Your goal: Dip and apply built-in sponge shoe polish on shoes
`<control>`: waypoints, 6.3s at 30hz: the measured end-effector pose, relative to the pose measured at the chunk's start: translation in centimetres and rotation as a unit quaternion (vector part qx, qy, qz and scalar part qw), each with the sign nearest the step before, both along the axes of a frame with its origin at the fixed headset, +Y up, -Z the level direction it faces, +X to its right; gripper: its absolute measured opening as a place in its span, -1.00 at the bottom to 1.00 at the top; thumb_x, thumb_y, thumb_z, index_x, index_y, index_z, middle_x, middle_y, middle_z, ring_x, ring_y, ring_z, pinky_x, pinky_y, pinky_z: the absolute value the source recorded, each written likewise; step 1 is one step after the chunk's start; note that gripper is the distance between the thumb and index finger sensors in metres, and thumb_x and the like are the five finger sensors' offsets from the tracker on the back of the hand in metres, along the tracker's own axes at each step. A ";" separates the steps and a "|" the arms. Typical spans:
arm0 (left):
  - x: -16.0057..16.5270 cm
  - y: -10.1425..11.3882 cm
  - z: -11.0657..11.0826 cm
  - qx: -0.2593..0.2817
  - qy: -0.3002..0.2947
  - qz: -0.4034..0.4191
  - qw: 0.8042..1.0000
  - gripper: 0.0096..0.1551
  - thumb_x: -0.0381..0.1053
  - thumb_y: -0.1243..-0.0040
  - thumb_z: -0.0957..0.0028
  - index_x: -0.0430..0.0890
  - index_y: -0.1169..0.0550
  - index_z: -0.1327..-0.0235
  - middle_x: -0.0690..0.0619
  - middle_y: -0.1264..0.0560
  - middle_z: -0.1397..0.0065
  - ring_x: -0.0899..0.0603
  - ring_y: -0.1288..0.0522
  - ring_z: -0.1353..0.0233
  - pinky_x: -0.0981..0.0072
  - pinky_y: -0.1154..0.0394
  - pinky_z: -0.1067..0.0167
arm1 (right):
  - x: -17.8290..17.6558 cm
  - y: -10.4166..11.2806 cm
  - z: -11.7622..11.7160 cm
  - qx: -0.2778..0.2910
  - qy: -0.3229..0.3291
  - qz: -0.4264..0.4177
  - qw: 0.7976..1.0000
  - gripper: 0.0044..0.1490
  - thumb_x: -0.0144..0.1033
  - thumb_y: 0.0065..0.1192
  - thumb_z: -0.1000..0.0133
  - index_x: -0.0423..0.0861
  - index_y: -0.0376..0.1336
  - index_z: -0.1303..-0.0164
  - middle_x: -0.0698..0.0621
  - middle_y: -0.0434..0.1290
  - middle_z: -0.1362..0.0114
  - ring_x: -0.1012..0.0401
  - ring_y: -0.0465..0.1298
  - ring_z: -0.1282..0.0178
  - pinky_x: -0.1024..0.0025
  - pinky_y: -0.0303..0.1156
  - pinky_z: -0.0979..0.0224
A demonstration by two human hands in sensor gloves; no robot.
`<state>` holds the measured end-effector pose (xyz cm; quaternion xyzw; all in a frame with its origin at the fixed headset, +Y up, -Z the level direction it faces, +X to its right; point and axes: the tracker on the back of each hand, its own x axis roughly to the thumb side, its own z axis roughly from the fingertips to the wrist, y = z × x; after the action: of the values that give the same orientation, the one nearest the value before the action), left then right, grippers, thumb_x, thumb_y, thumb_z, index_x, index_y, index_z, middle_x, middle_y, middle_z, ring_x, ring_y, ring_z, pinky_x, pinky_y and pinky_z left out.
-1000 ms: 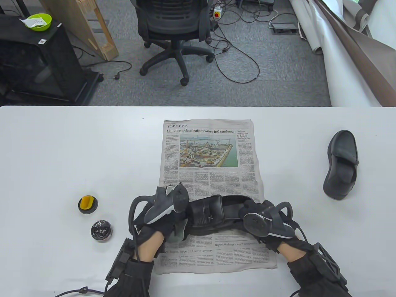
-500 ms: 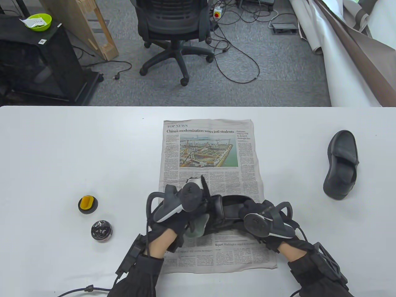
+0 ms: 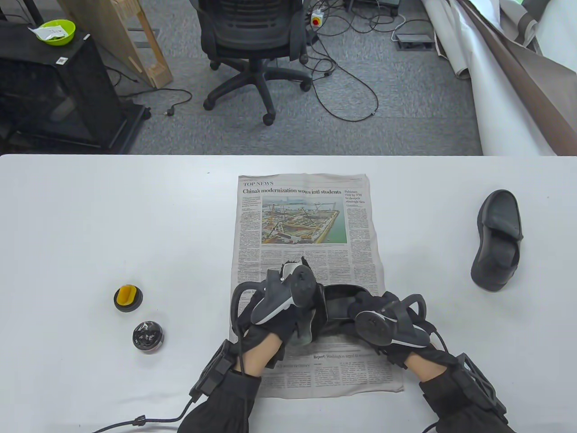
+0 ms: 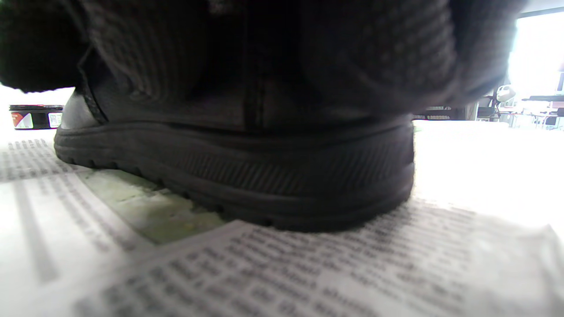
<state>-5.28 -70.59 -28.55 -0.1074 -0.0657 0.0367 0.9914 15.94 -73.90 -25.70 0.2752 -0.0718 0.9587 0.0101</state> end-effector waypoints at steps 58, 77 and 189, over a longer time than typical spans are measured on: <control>-4.2 2.2 -3.1 -0.016 -0.013 0.070 0.997 -0.41 0.17 -0.45 0.11 0.11 -0.57 -0.23 0.14 -0.75 0.23 0.13 -0.67 0.55 0.12 -0.67 -0.05 | 0.0 0.0 -0.1 -0.004 0.000 -0.005 1.000 -0.47 0.24 0.32 0.22 0.08 0.48 0.26 0.04 0.51 -0.04 0.29 0.61 0.46 0.22 0.61 -0.09; -2.7 -0.6 -4.9 -0.152 -0.030 -0.061 0.986 -0.42 0.18 -0.40 0.08 0.12 -0.56 -0.24 0.15 -0.74 0.23 0.12 -0.66 0.54 0.10 -0.66 -0.08 | 0.0 0.0 -0.2 -0.008 0.004 -0.006 1.000 -0.47 0.24 0.32 0.22 0.08 0.49 0.26 0.04 0.51 -0.04 0.29 0.61 0.47 0.22 0.61 -0.09; -17.9 0.9 -4.7 0.088 0.251 -0.063 0.962 -0.25 0.23 -0.40 0.12 0.06 -0.46 -0.35 -0.06 -0.52 -0.43 0.12 -0.70 0.29 0.04 -0.60 -0.18 | 0.0 0.1 -0.2 -0.005 0.014 -0.005 1.000 -0.47 0.25 0.32 0.22 0.08 0.49 0.27 0.04 0.51 -0.02 0.29 0.61 0.48 0.22 0.62 -0.08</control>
<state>-23.18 -69.71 -33.26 -0.0105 0.1893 -0.0060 0.9818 15.94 -73.77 -25.90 0.2881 -0.0678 0.9550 0.0171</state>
